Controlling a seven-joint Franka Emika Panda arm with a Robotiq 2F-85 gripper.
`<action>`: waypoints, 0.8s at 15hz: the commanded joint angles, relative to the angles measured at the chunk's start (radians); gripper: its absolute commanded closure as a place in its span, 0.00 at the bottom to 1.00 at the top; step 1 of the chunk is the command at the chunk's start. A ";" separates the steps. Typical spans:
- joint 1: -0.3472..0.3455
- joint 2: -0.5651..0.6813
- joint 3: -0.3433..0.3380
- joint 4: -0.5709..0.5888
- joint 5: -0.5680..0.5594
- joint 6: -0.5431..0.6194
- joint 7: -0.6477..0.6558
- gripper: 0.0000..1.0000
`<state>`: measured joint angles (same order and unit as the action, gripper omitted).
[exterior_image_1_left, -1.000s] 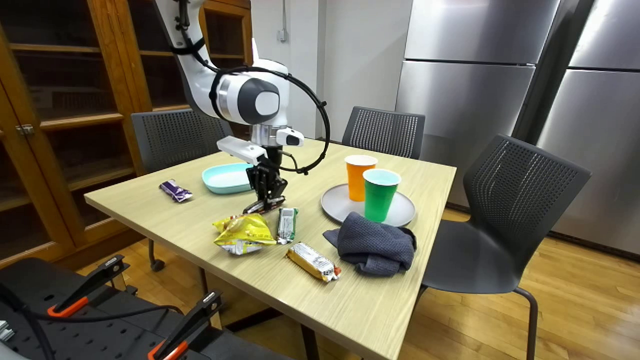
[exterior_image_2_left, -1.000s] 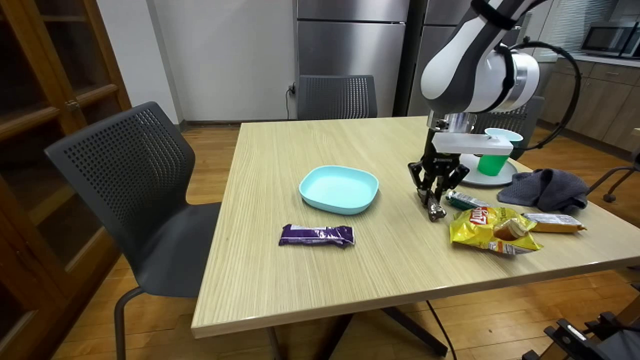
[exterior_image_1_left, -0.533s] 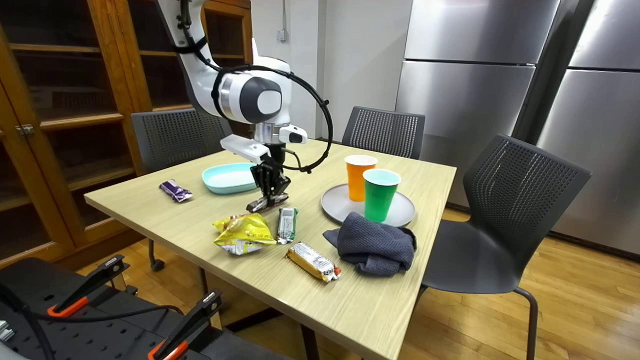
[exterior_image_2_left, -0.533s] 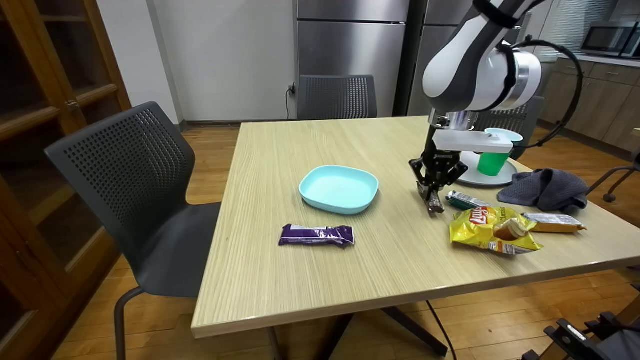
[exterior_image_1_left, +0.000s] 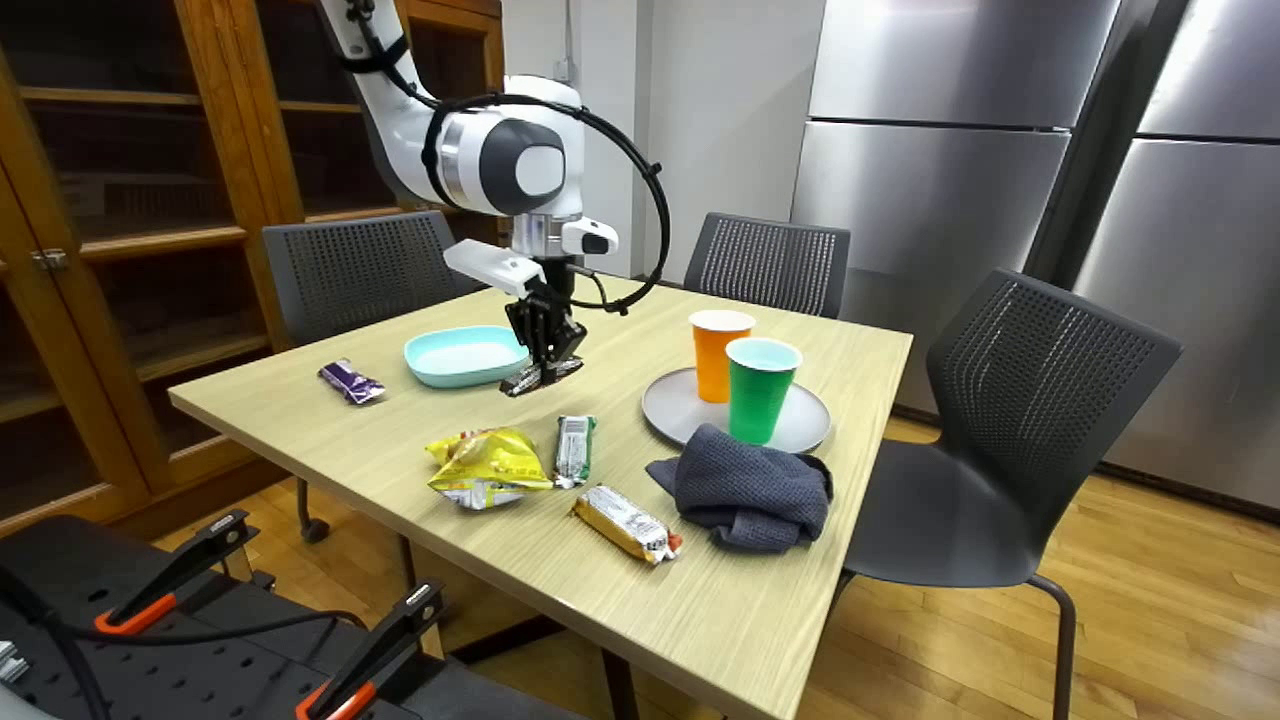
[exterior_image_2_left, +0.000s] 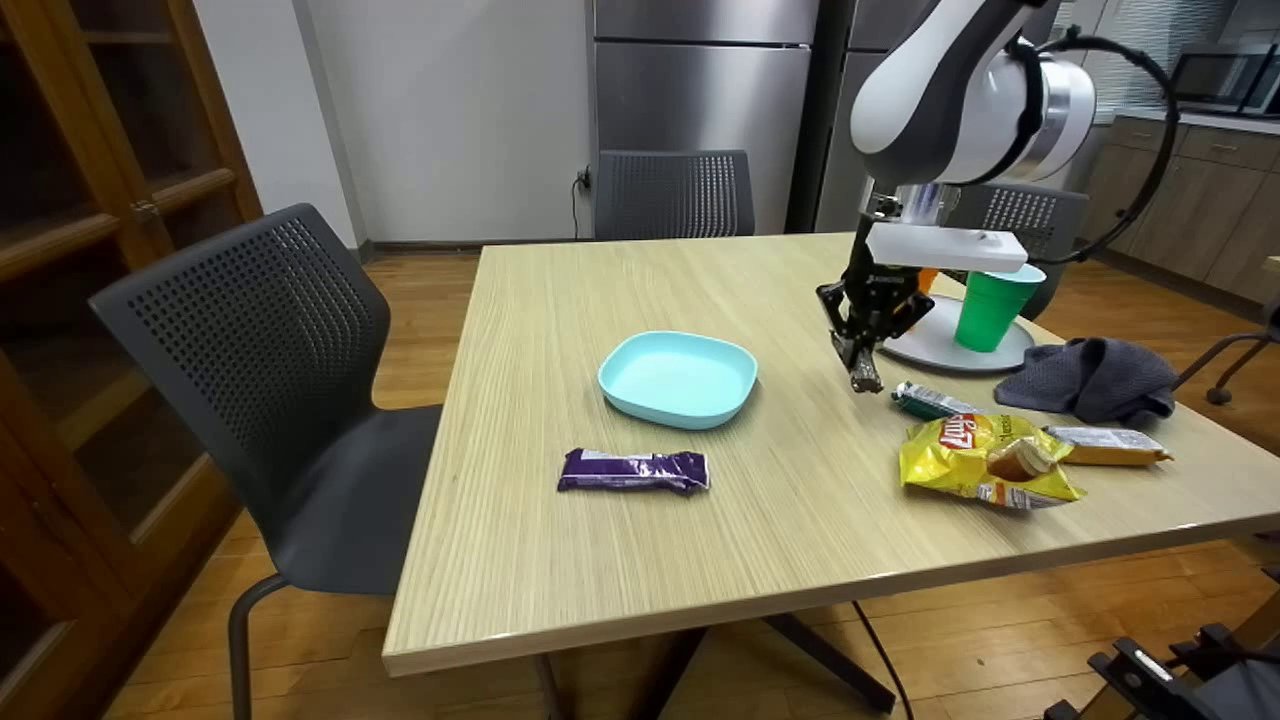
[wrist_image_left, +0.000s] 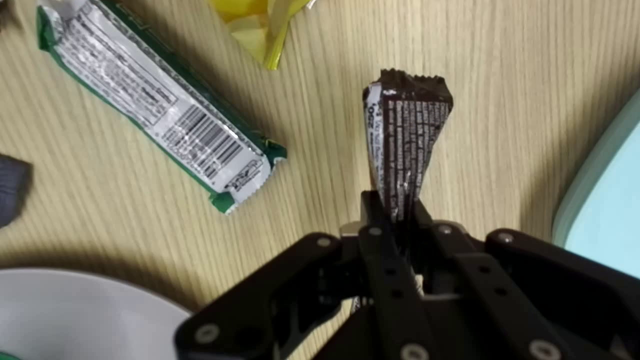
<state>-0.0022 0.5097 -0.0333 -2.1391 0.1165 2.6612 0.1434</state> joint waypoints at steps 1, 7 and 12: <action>0.014 -0.061 0.012 -0.021 -0.004 -0.030 0.004 0.97; 0.059 -0.061 0.039 -0.005 0.010 -0.026 0.046 0.97; 0.137 -0.049 0.054 0.018 0.015 -0.024 0.149 0.97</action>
<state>0.0983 0.4745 0.0094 -2.1345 0.1196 2.6610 0.2203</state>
